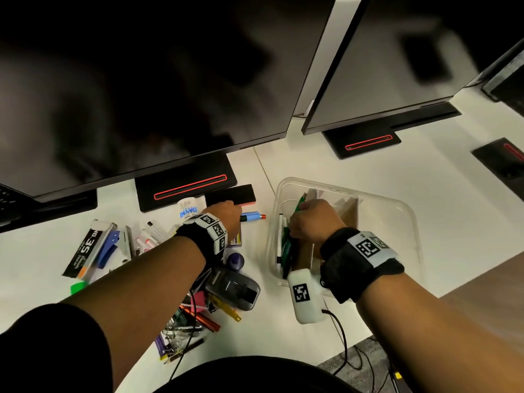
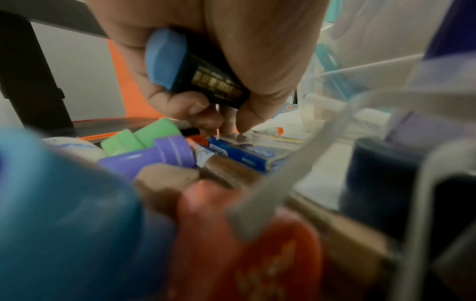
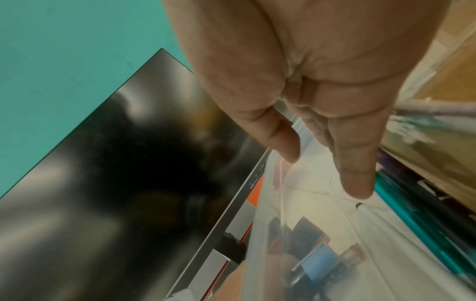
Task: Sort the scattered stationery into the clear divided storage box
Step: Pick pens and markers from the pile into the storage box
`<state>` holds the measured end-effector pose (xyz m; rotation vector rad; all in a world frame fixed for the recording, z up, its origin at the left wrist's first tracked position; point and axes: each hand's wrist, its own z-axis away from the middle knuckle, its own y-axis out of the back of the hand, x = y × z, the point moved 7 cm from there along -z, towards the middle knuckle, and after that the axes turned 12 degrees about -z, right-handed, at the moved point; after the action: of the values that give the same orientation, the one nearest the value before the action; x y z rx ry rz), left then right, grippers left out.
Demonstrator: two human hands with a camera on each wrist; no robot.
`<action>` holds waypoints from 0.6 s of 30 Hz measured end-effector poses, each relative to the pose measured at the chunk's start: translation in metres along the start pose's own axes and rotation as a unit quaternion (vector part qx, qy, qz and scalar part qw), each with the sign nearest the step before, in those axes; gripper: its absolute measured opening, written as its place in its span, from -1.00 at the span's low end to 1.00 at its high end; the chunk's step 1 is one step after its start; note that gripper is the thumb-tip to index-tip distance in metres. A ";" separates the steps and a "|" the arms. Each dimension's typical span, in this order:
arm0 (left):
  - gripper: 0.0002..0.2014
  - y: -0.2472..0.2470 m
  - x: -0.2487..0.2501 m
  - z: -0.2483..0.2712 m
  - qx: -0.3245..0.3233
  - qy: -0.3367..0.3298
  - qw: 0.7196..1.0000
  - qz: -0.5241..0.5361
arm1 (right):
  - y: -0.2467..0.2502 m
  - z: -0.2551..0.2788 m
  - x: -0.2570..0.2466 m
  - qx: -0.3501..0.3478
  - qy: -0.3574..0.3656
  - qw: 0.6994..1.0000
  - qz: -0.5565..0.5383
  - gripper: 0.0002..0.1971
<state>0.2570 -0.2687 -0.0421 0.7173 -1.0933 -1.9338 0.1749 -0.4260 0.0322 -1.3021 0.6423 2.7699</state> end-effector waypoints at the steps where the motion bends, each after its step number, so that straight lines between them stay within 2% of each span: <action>1: -0.74 -0.001 0.001 0.000 -0.003 -0.004 1.000 -0.004 | -0.002 0.001 0.000 -0.007 -0.003 1.000 -0.004 -0.64; 4: -0.71 0.000 0.006 -0.001 -0.012 -0.027 0.999 -0.023 | -0.003 0.000 0.000 -0.020 0.000 1.000 0.003 -0.64; 7: -0.69 -0.001 0.006 0.000 -0.004 -0.023 1.000 -0.012 | -0.004 -0.001 -0.002 -0.031 0.027 0.998 0.040 -0.63; 9: -0.68 -0.002 0.005 0.000 0.005 -0.014 1.000 0.012 | -0.004 0.002 -0.008 -0.040 0.044 0.989 0.137 -0.66; 13: -0.65 -0.006 0.003 -0.002 0.004 -0.020 0.999 0.027 | -0.017 0.006 -0.021 -0.103 0.117 0.918 0.364 -0.65; 18: -0.69 -0.007 0.000 -0.006 0.015 -0.012 0.998 0.062 | -0.027 0.012 -0.020 -0.136 0.116 0.878 0.444 -0.71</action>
<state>0.2584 -0.2691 -0.0513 0.6285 -1.1561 -1.8288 0.1837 -0.3939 0.0439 -1.7579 1.1411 3.5399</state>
